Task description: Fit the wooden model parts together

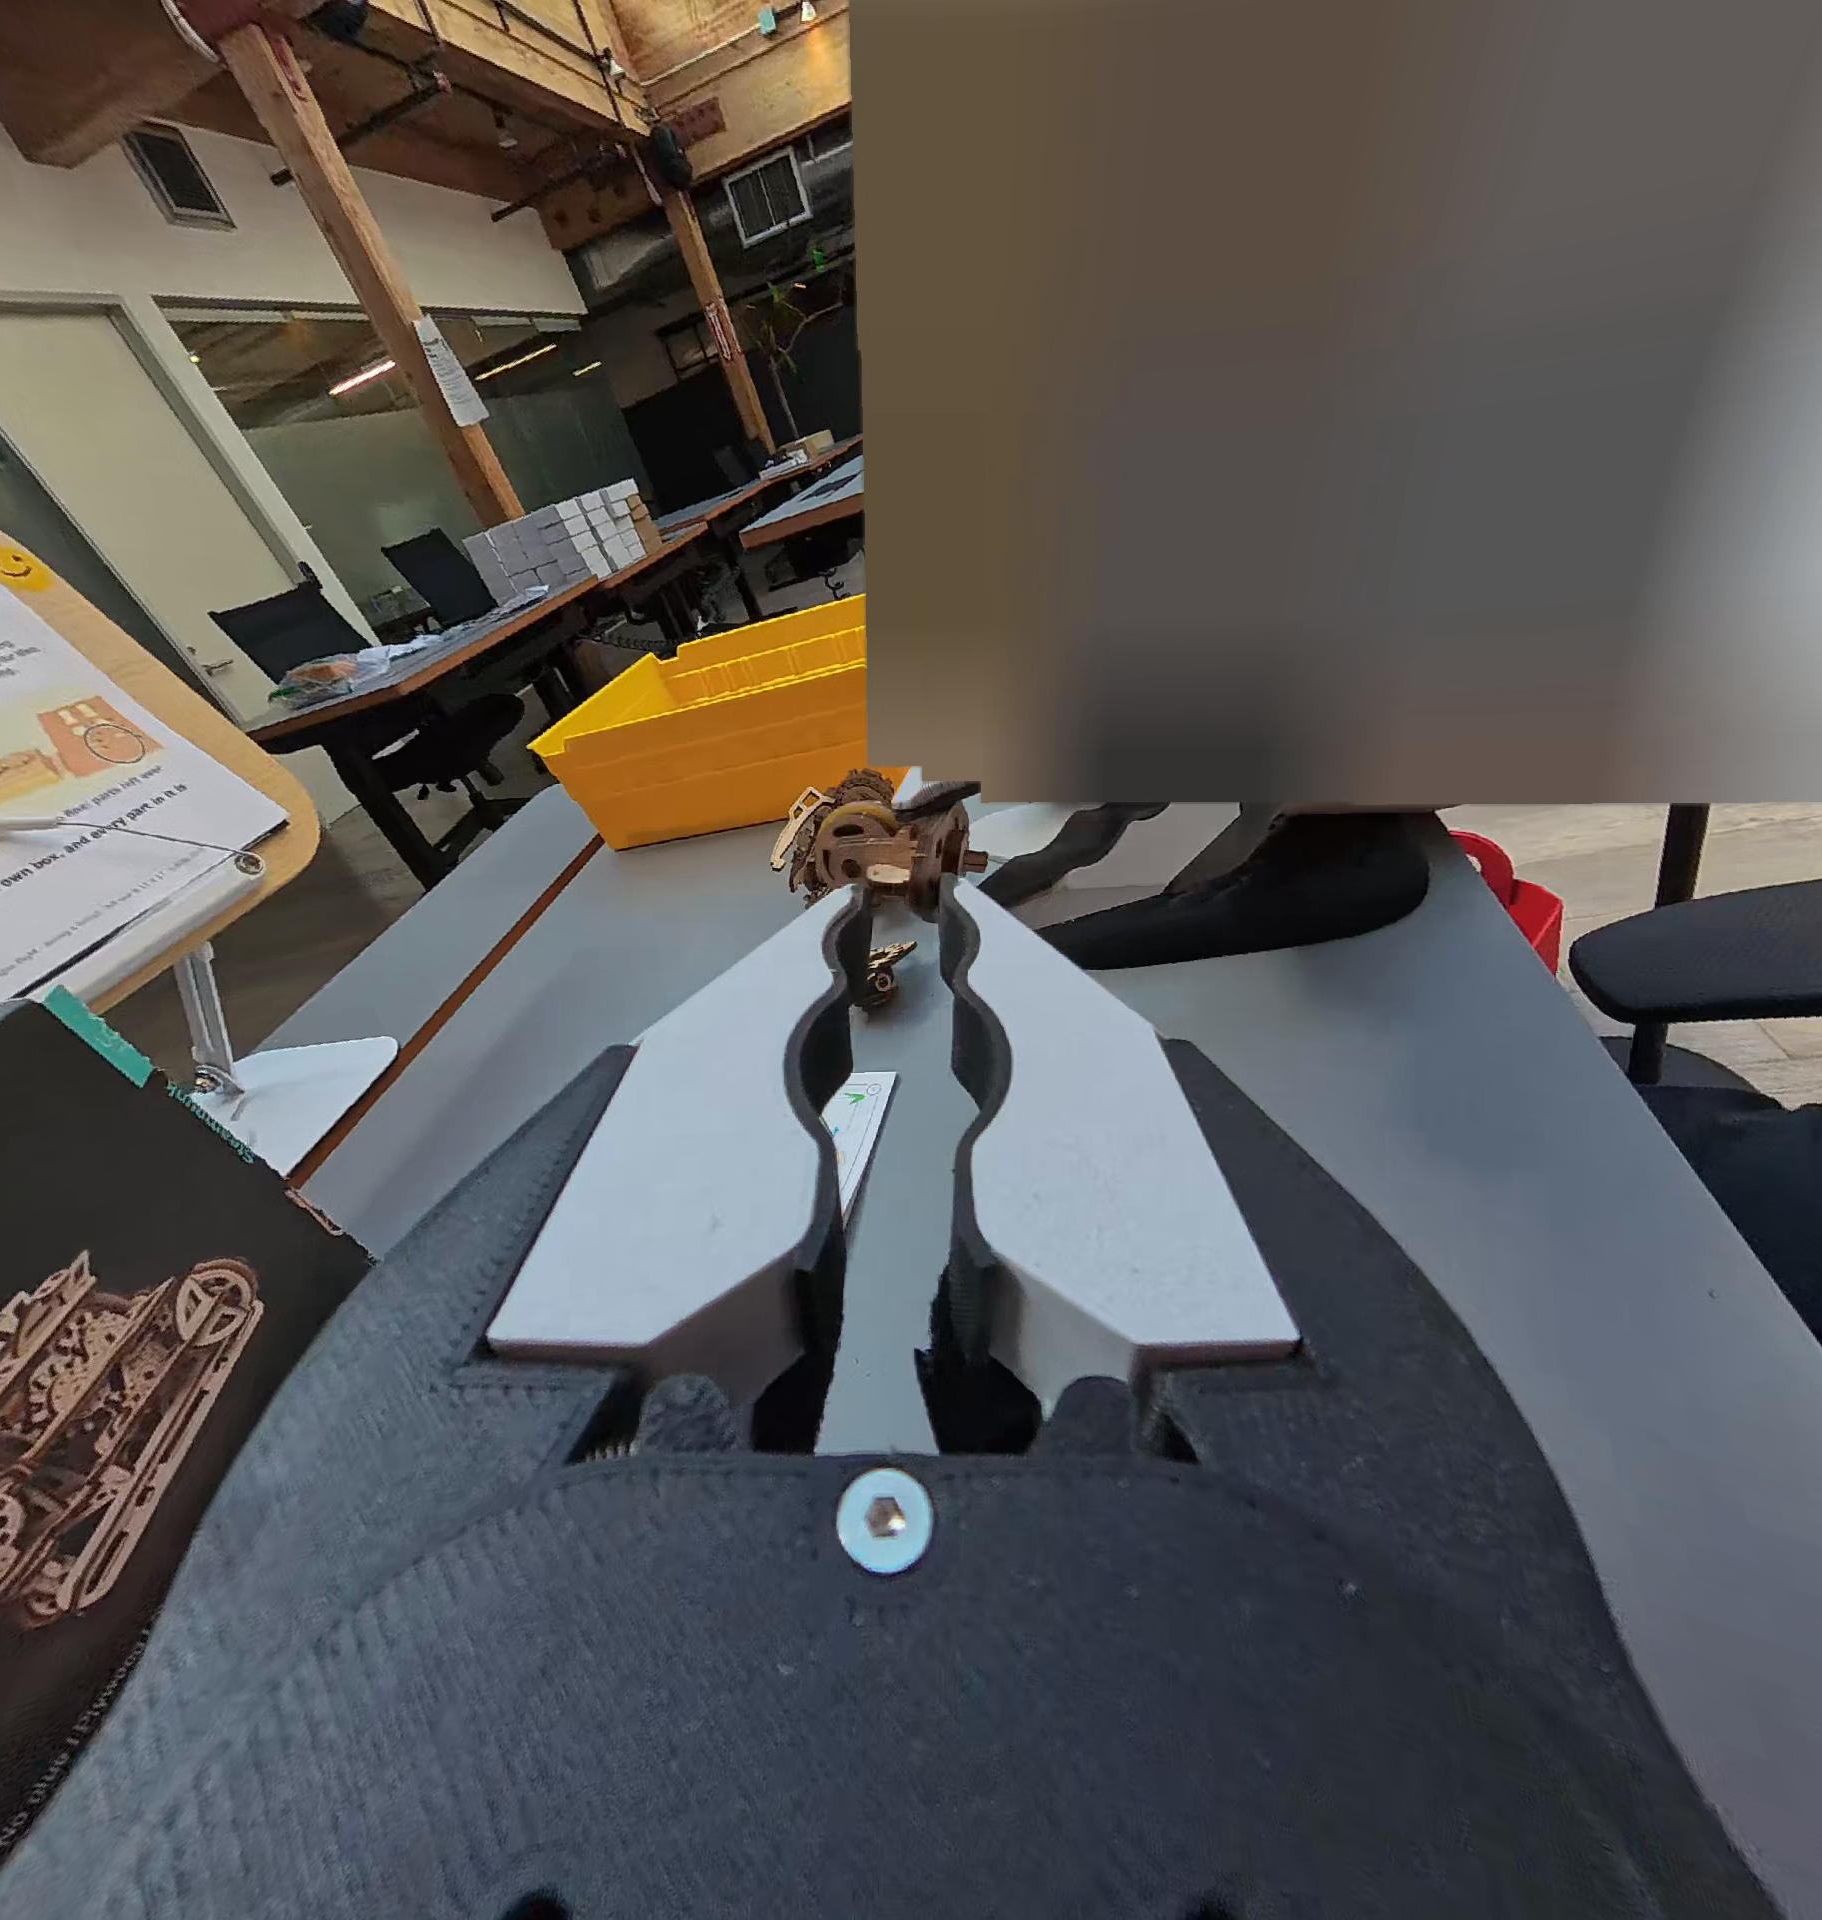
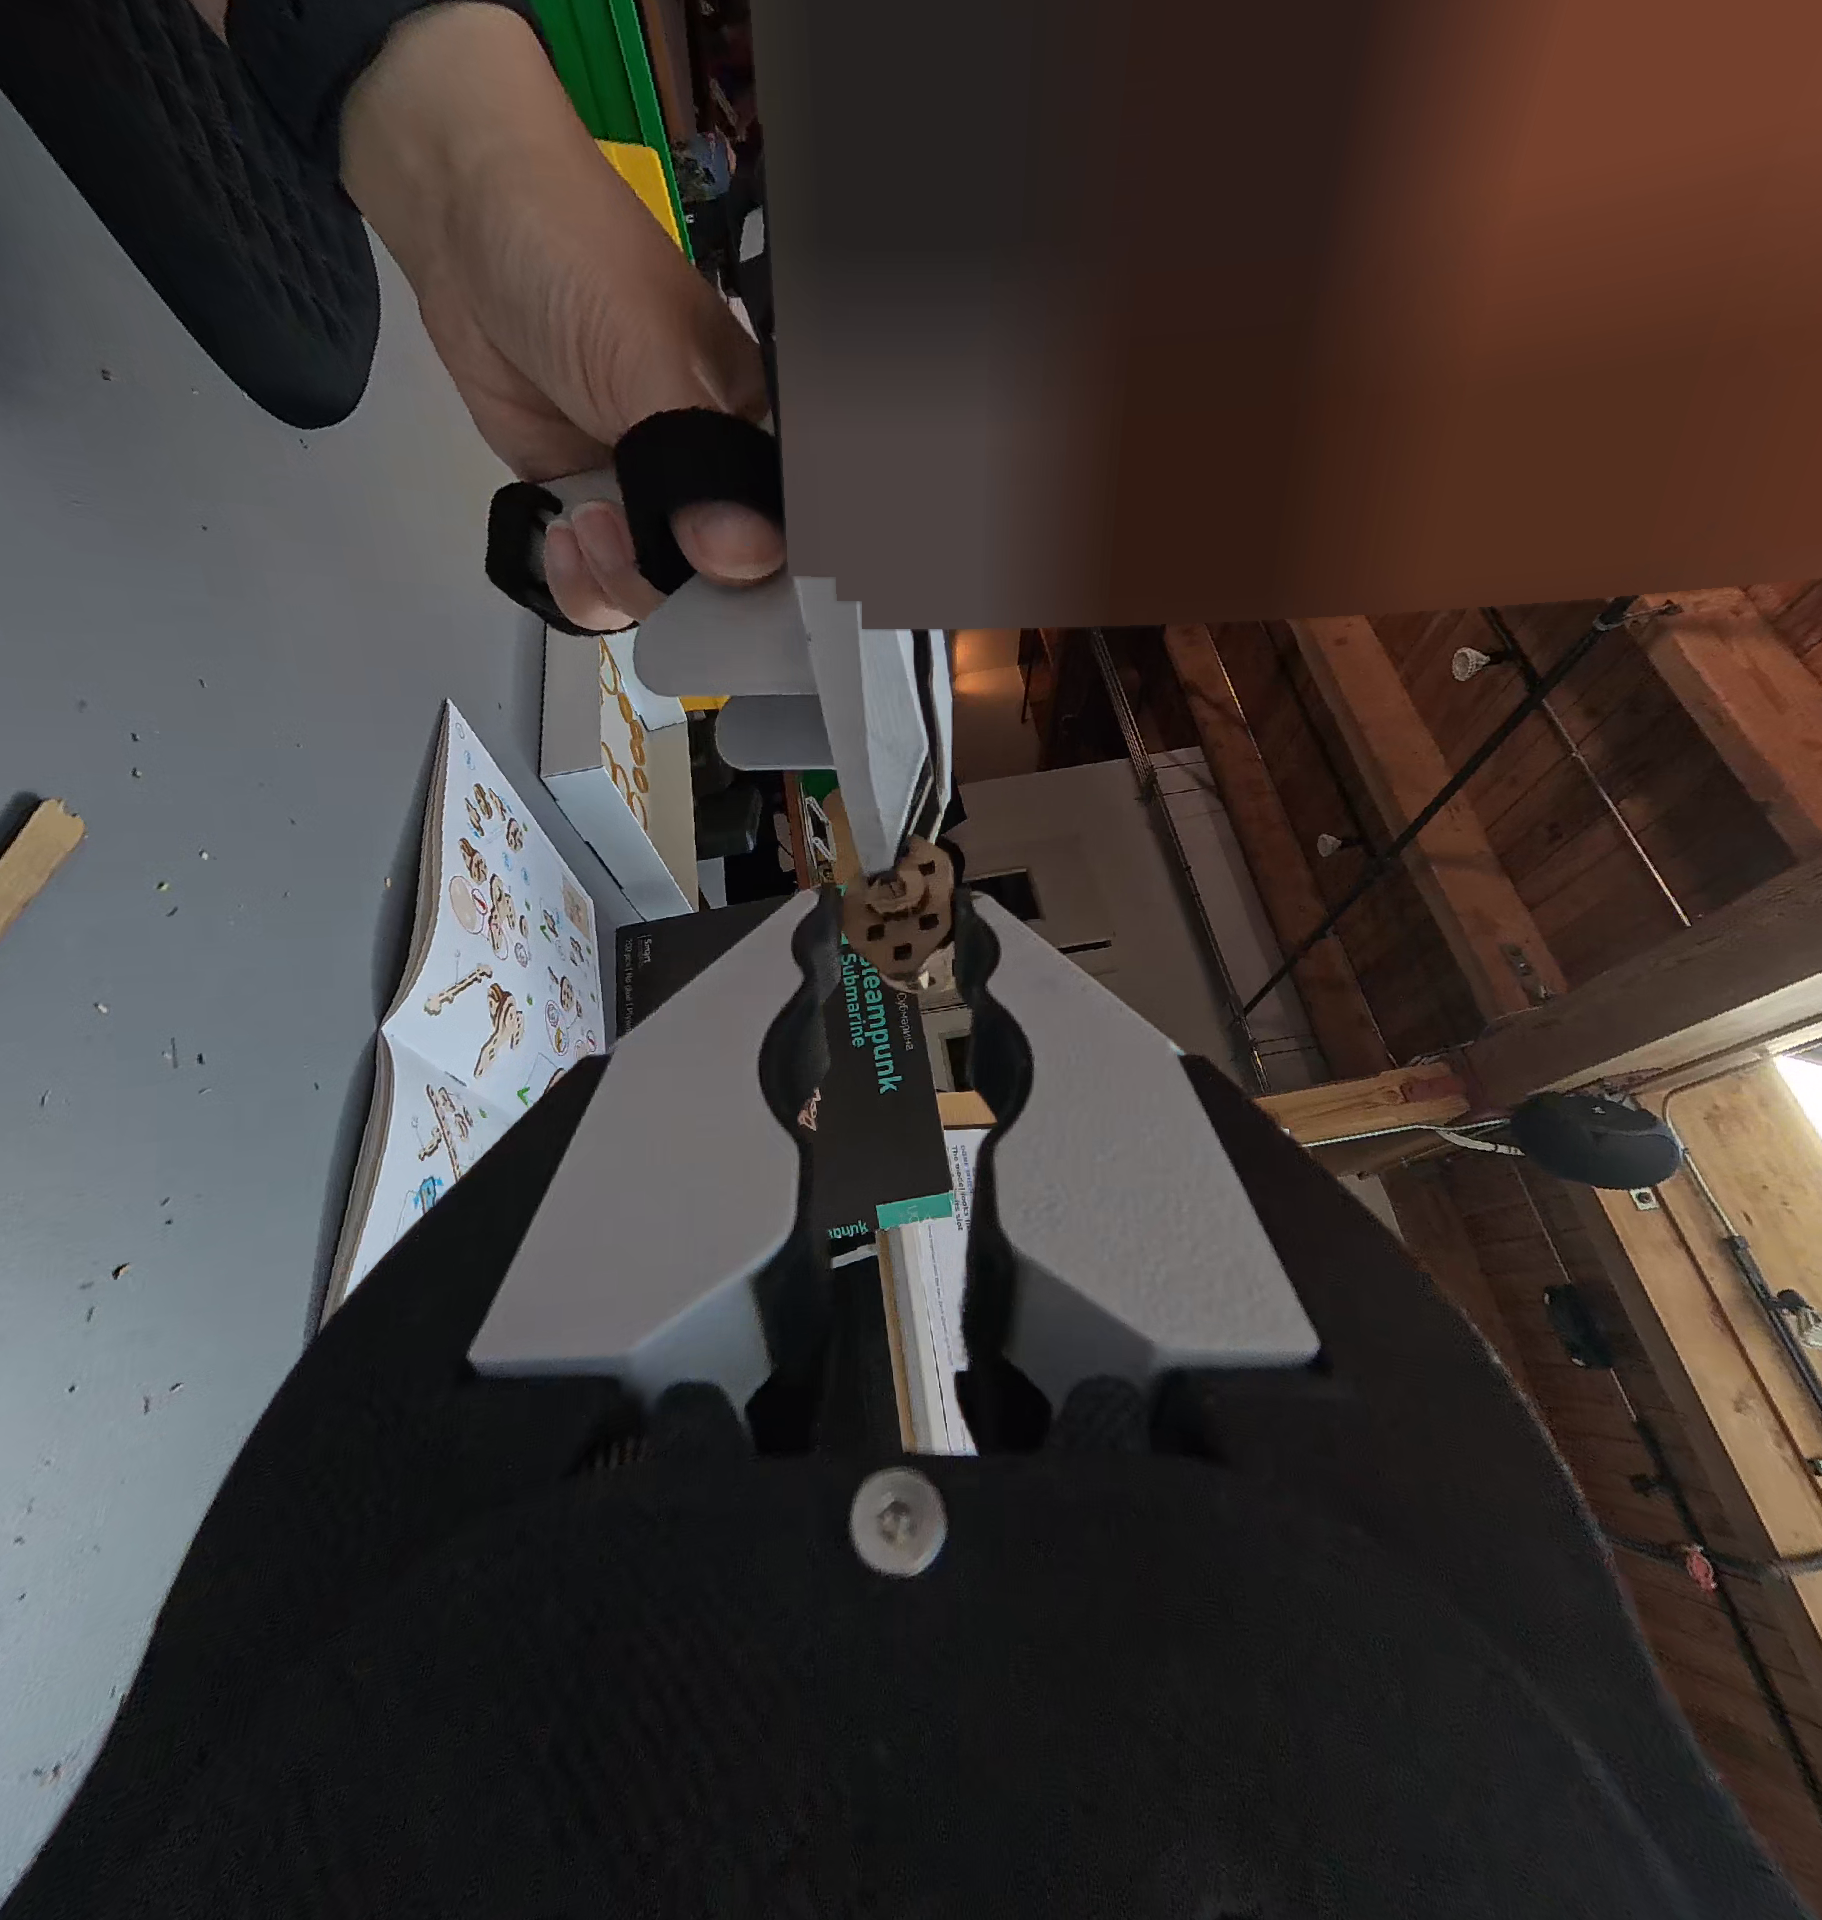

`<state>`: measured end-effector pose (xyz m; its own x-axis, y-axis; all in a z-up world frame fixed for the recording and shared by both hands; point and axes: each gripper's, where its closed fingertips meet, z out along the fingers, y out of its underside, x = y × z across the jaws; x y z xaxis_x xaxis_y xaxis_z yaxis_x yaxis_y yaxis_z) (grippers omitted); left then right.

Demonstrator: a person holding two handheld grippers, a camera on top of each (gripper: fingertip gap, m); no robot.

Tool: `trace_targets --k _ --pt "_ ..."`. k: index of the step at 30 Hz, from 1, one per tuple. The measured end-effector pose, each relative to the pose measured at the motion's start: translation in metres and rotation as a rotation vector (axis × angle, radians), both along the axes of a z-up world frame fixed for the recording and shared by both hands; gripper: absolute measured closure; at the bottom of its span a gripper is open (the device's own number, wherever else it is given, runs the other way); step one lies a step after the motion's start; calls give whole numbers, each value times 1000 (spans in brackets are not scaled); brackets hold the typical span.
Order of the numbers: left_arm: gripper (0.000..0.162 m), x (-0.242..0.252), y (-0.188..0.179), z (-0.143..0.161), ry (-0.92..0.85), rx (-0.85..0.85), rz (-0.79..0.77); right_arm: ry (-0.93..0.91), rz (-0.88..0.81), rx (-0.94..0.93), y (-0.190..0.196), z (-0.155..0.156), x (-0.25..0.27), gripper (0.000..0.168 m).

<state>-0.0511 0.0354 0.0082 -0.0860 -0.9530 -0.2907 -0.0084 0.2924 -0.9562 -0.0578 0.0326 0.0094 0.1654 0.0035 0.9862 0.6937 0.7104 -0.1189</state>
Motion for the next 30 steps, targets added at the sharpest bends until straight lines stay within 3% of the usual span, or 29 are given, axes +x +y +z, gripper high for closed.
trace_targets --k 5,7,15,19,26,30 --pt "153 -1 0 1 -25 69 23 13 43 28 -1 1 0 148" --pt "161 0 2 -2 -16 104 50 25 43 20 1 -1 2 151" --pt "161 7 13 -18 47 234 150 69 58 -133 8 -13 12 155" --pt "161 7 30 -38 178 417 264 125 69 -268 11 -18 20 154" --pt "161 13 25 -65 313 649 272 141 80 -619 25 -55 30 138" --pt "161 15 13 -78 351 624 176 212 194 -793 15 -56 25 134"
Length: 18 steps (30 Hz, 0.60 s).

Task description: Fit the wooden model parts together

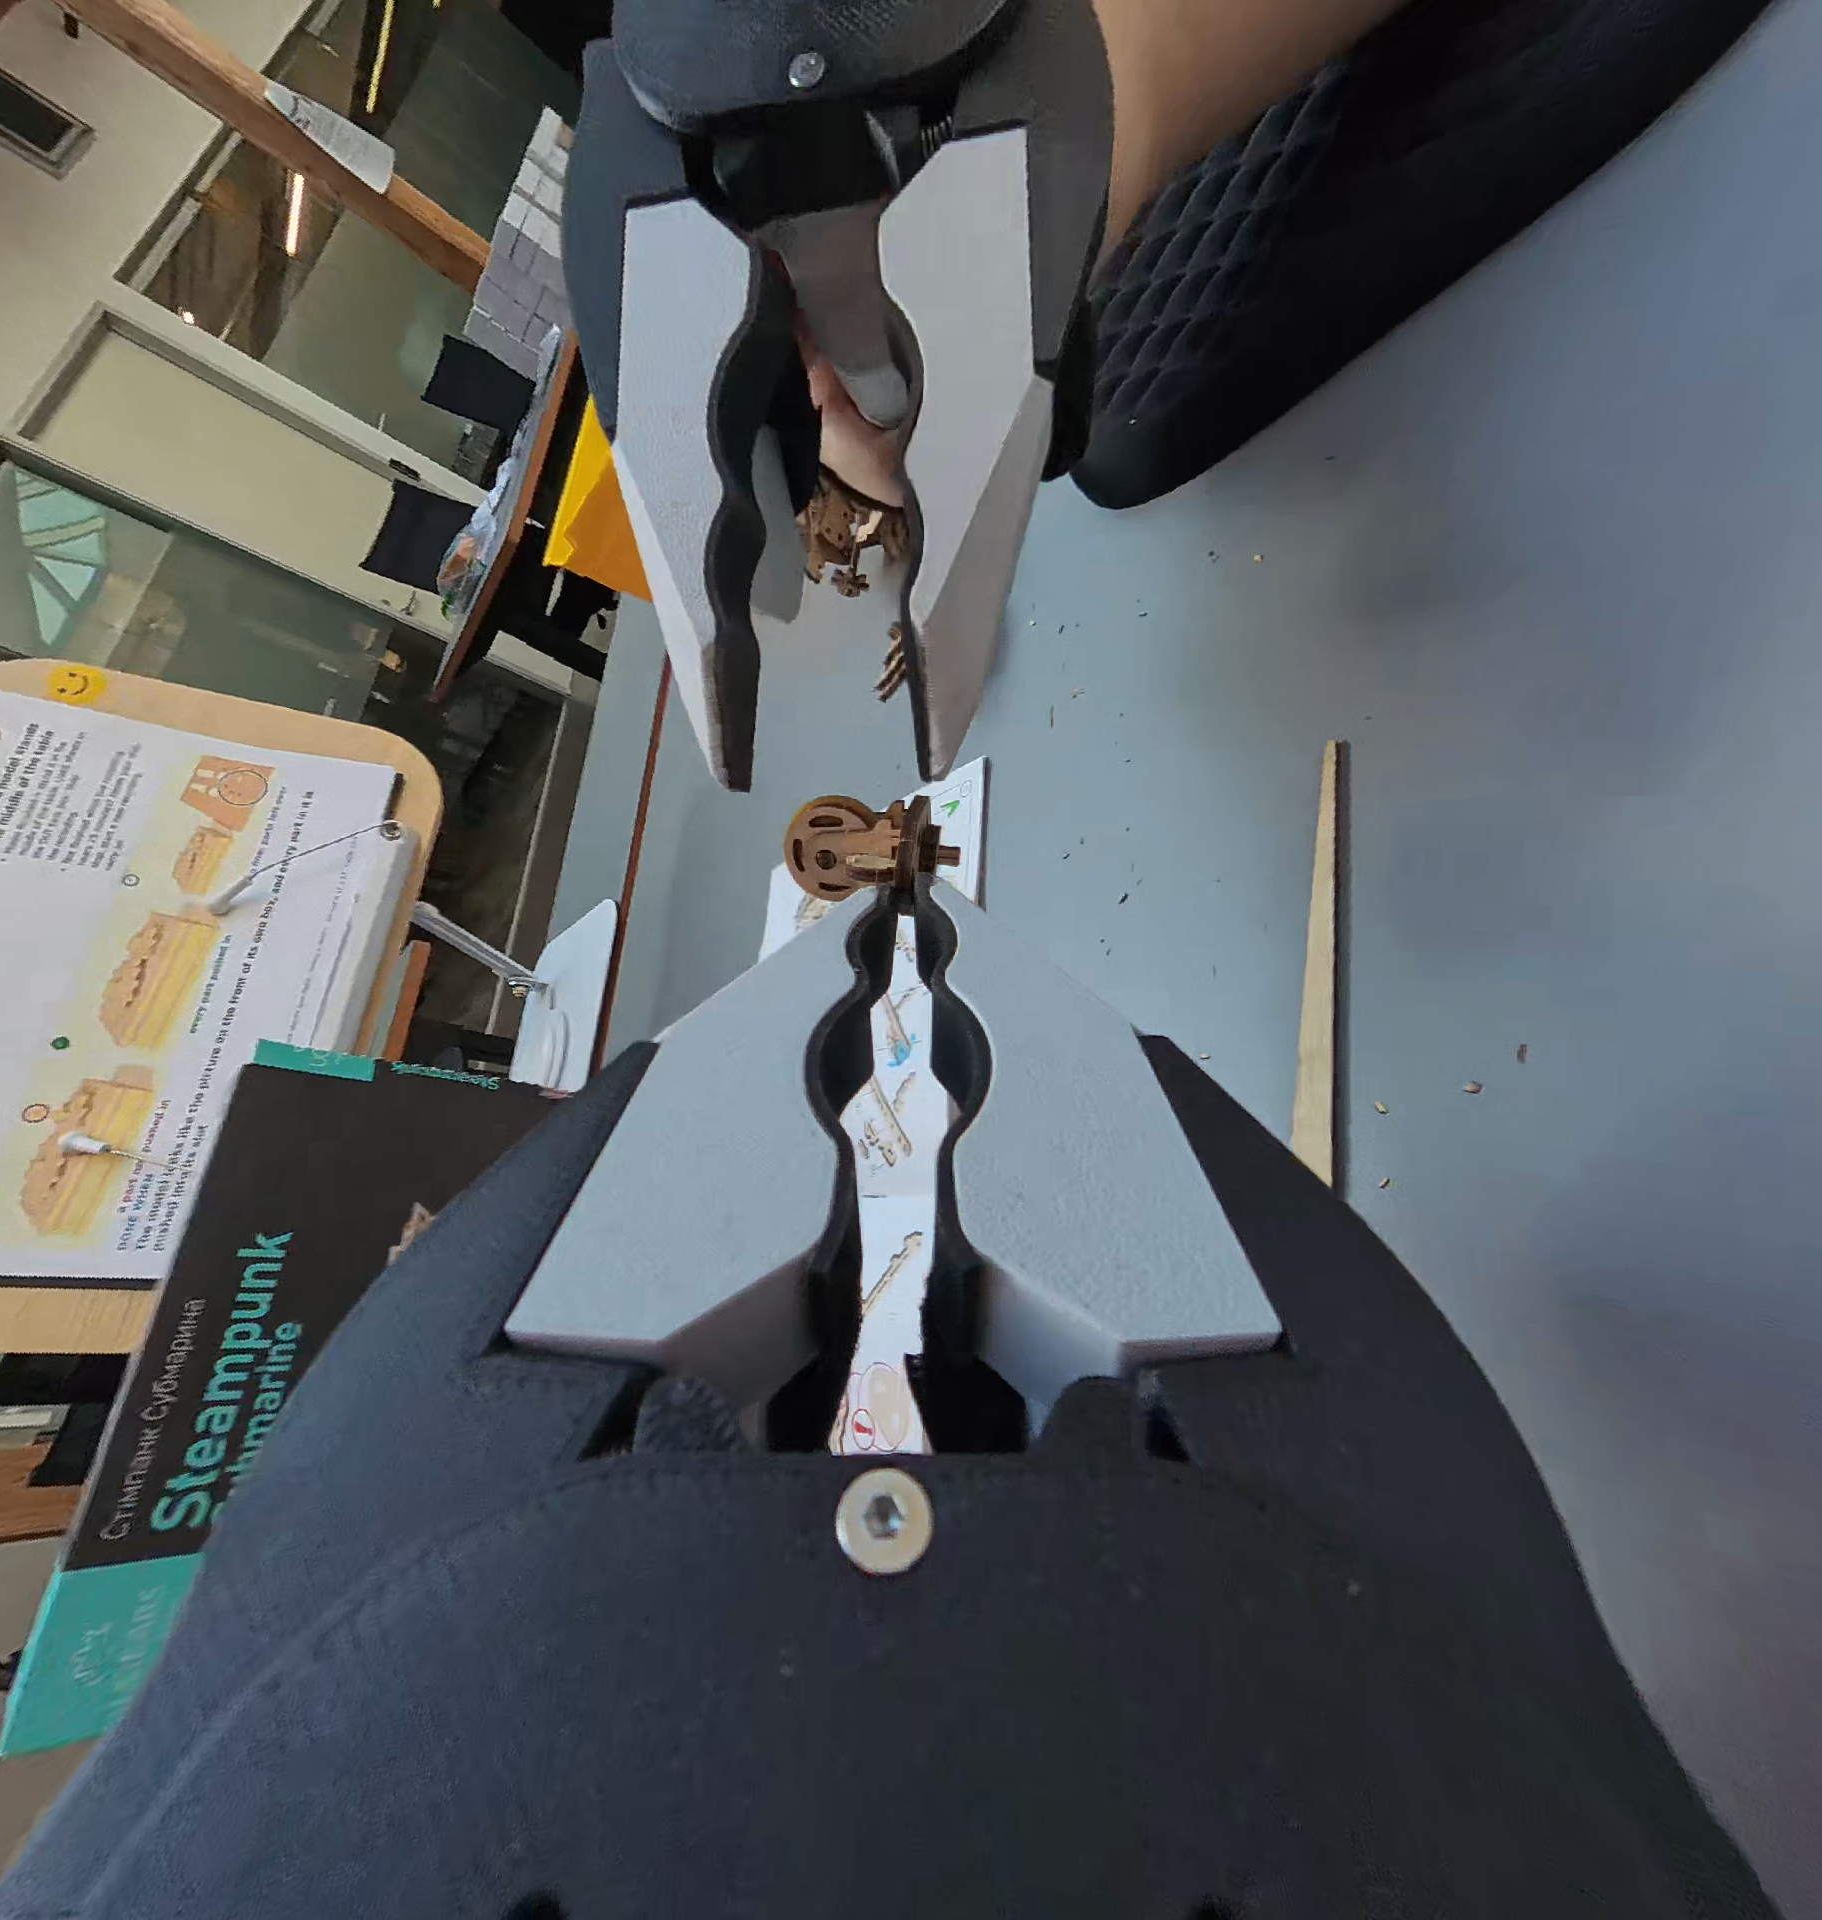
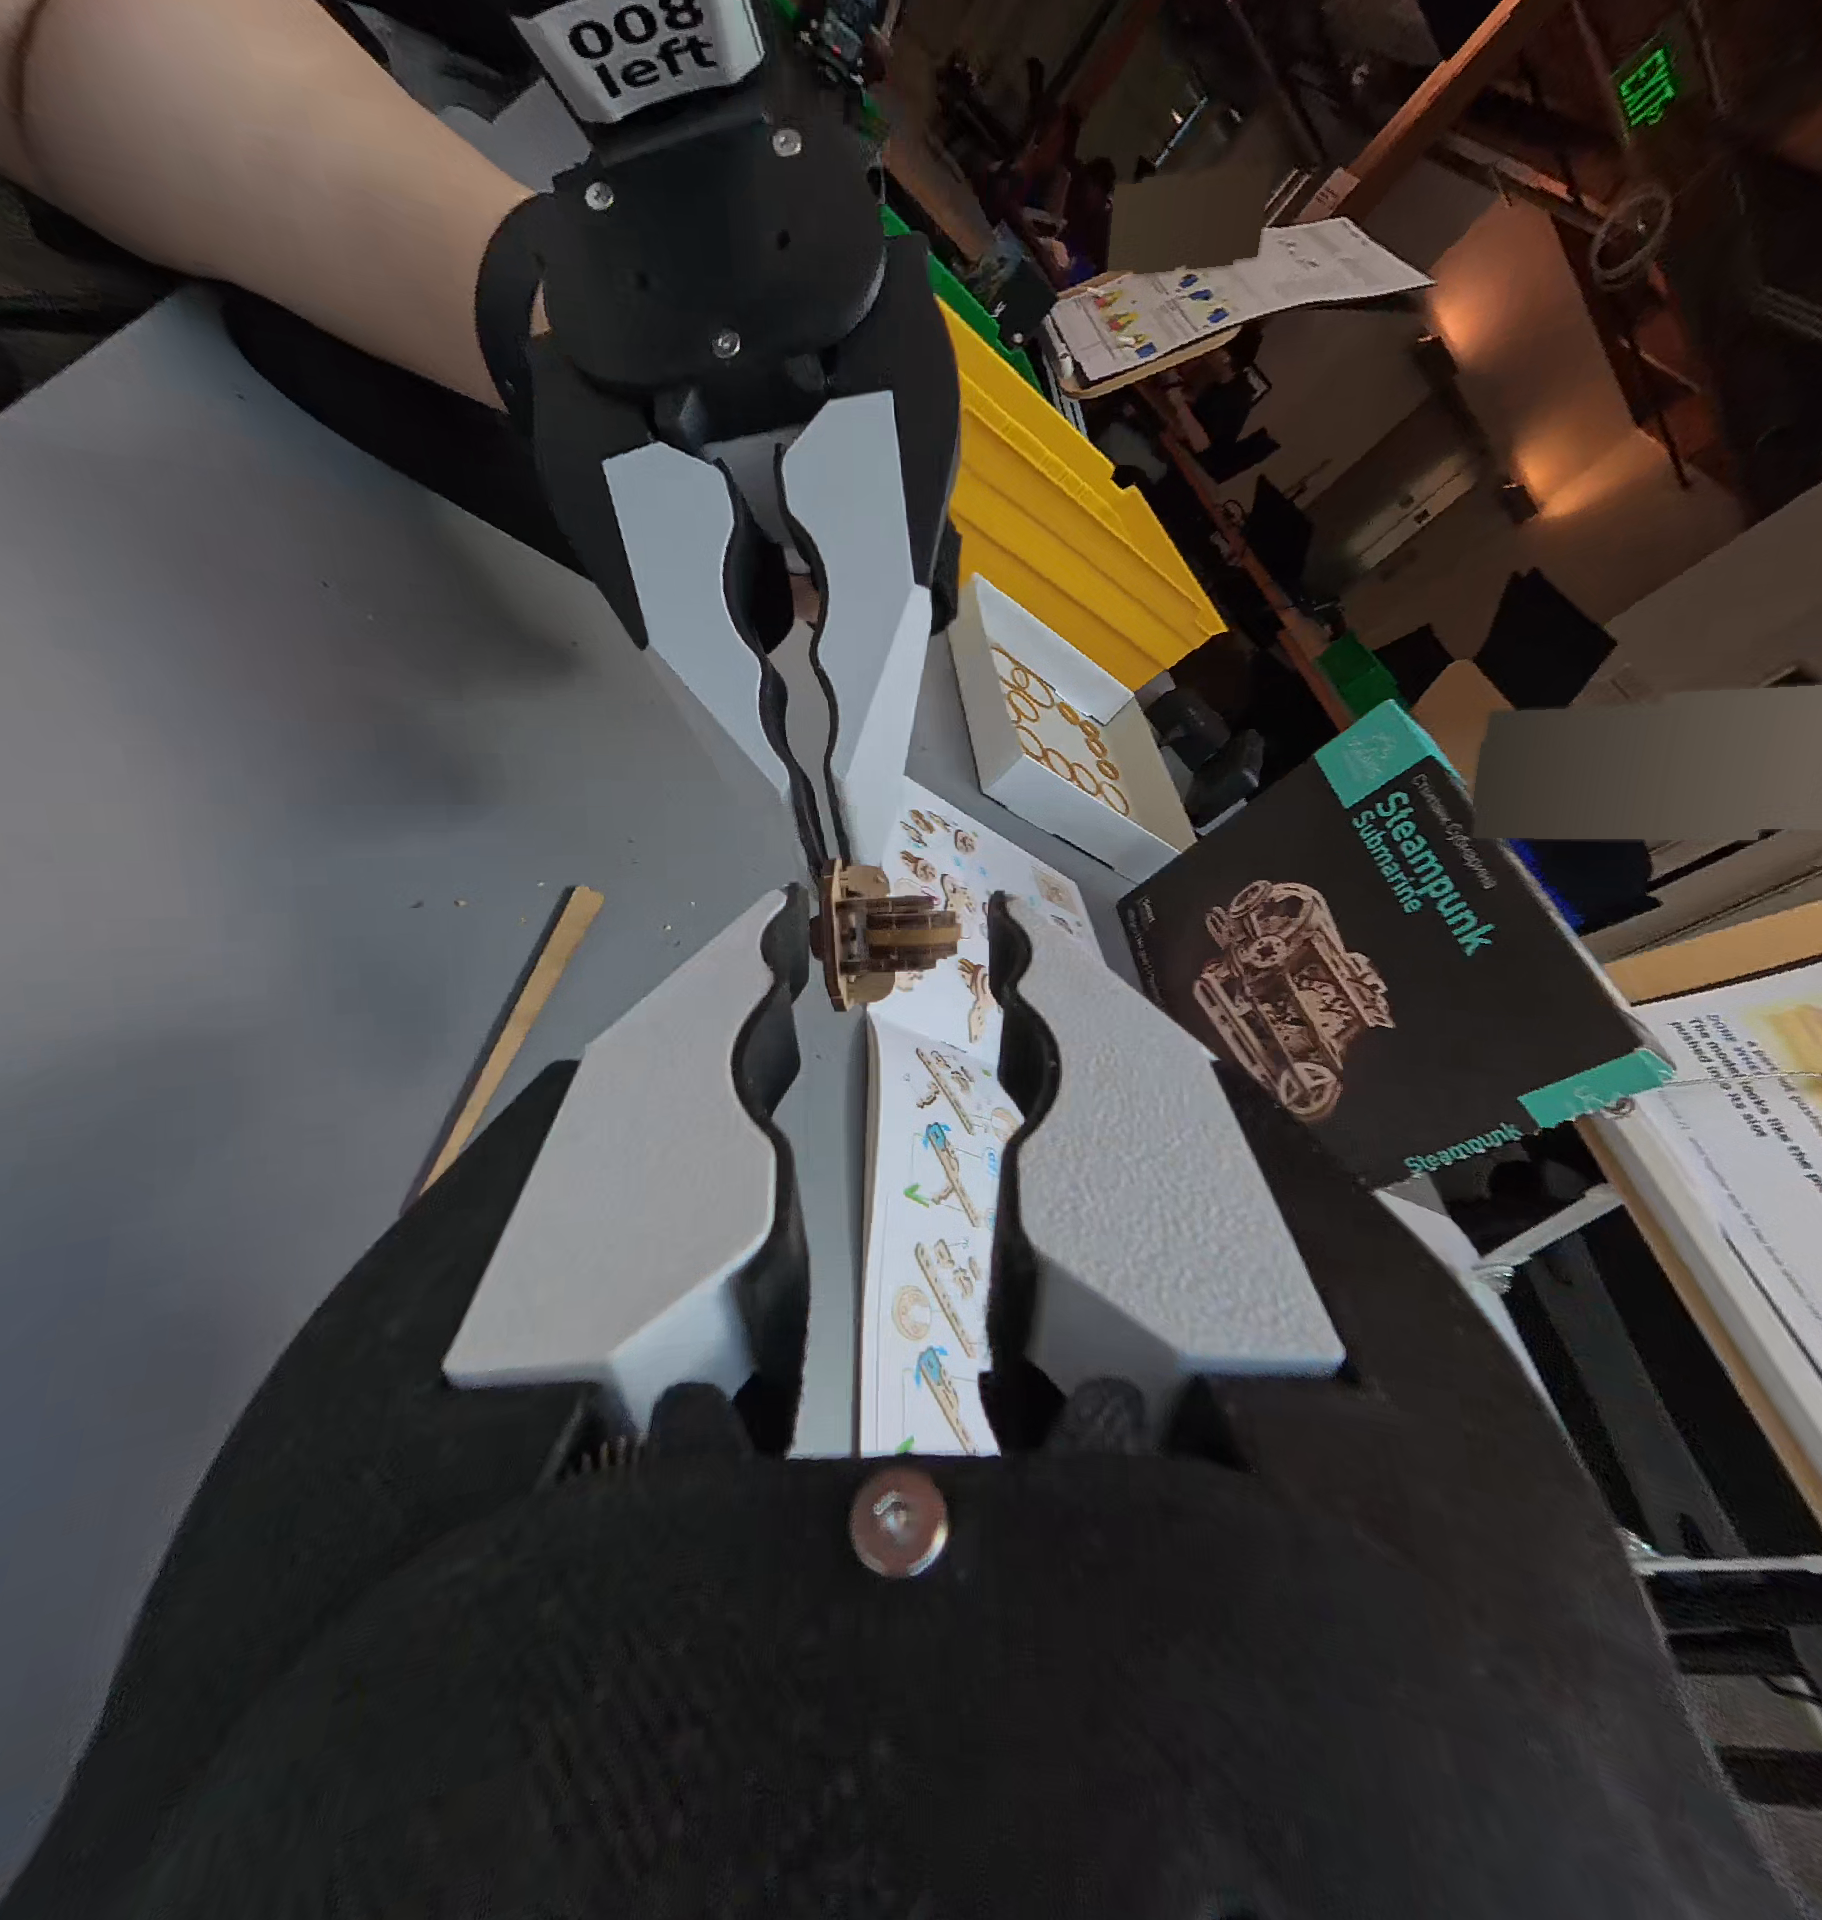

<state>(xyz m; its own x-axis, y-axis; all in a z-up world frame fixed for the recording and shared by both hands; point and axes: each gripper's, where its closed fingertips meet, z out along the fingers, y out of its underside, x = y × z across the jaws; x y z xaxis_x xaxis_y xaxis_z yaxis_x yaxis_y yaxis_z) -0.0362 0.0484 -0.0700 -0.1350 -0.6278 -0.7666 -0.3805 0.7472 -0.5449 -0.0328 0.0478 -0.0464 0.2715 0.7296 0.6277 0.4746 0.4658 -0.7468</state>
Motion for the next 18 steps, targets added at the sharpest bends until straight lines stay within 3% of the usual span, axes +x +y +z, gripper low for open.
trace_targets --k 6,9,12,18 --pt "161 -8 -30 -26 137 -384 -212 11 205 -367 -24 -27 -2 129" --pt "161 -17 -44 -28 179 -559 -328 48 311 -522 -38 -29 -3 135" --pt "161 -23 -57 -24 196 -696 -429 -11 329 -462 -43 -39 -8 136" --pt "161 -31 -71 -3 167 -914 -567 5 384 -322 -61 -23 -26 138"
